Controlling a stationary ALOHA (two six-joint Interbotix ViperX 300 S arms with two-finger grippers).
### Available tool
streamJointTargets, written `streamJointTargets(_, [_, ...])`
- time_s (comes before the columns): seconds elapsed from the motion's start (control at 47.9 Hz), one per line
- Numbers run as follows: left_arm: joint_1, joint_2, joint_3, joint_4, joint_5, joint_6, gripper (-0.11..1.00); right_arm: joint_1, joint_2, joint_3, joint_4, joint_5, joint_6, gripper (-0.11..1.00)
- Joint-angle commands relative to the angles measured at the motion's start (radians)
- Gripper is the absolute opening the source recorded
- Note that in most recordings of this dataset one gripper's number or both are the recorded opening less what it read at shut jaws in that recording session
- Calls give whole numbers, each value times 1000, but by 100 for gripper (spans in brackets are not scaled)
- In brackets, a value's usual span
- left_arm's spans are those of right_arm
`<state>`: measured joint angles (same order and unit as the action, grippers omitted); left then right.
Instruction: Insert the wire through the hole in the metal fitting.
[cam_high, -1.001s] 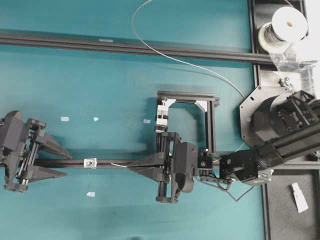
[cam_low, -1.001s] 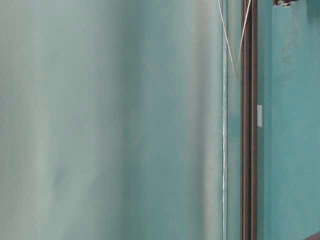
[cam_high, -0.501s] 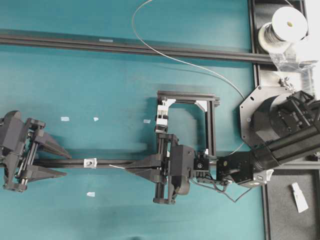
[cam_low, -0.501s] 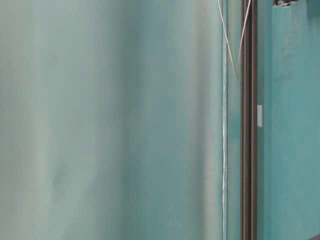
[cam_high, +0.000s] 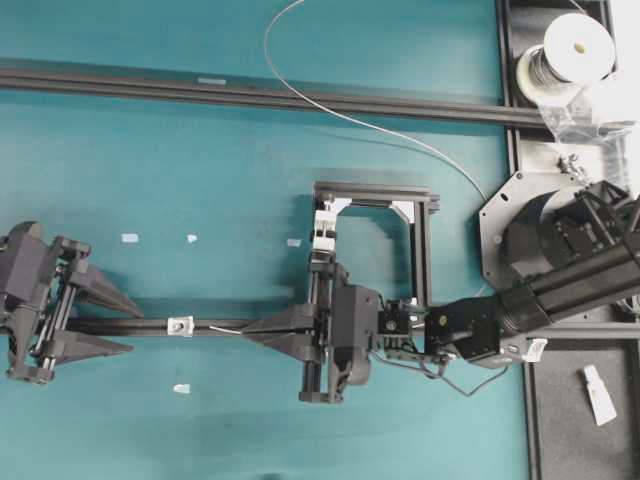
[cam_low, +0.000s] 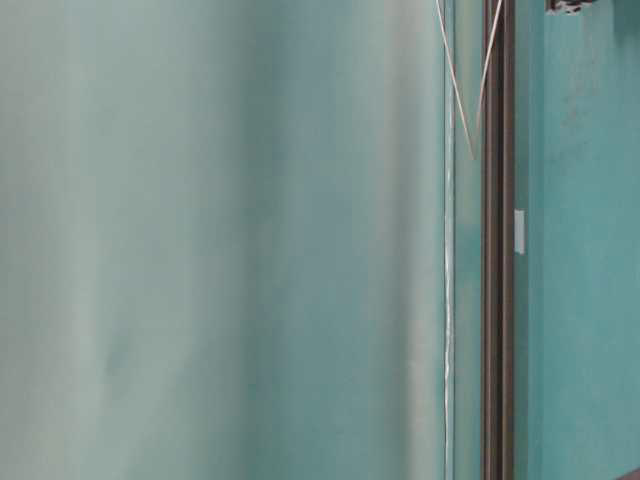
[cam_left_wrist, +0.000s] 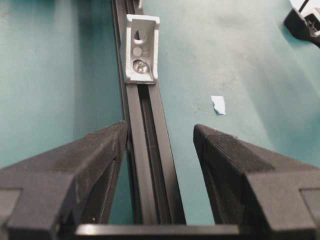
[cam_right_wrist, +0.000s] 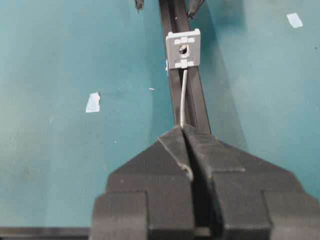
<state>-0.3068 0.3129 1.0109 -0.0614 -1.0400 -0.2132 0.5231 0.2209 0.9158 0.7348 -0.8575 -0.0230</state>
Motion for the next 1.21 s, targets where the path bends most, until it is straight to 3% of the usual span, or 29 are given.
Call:
streamJointTargets(0.0, [-3,-26,-9,2,-9,2,12,-17,-12,-18,-12,8,0,0])
streamJointTargets(1.189, [-3,-26,-9,2,-5,2,12,-60,11,-55,-80,43,-2,0])
